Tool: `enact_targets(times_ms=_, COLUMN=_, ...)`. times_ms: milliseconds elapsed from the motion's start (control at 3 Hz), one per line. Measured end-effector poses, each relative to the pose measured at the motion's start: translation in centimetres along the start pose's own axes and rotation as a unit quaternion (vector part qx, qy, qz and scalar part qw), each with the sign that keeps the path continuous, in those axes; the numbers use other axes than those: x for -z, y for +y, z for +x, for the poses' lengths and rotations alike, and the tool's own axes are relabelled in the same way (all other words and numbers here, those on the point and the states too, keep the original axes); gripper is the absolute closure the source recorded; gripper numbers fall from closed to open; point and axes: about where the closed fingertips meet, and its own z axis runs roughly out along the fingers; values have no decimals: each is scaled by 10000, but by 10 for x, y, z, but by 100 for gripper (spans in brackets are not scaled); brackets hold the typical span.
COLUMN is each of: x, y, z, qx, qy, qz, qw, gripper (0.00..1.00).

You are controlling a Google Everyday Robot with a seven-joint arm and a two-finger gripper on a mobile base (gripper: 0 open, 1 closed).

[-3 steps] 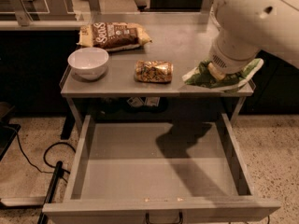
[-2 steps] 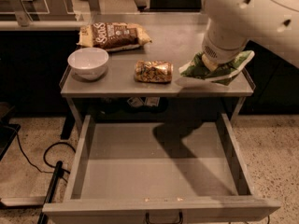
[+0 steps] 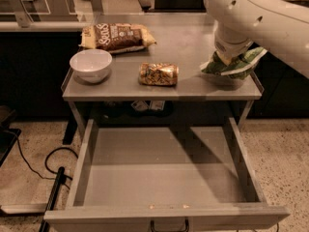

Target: Pick green jalapeno chip bag from top drawer and place on counter

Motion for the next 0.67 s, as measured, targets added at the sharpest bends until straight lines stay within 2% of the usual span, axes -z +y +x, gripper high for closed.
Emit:
enact_targets(times_ms=333, x=-15, y=-9, z=-6, qx=-72, qy=70, qz=28, qw=9999, gripper=100)
enact_targets(times_ms=667, x=-17, y=-11, z=-7, qx=-83, qy=76, qz=30, qw=9999, gripper=82)
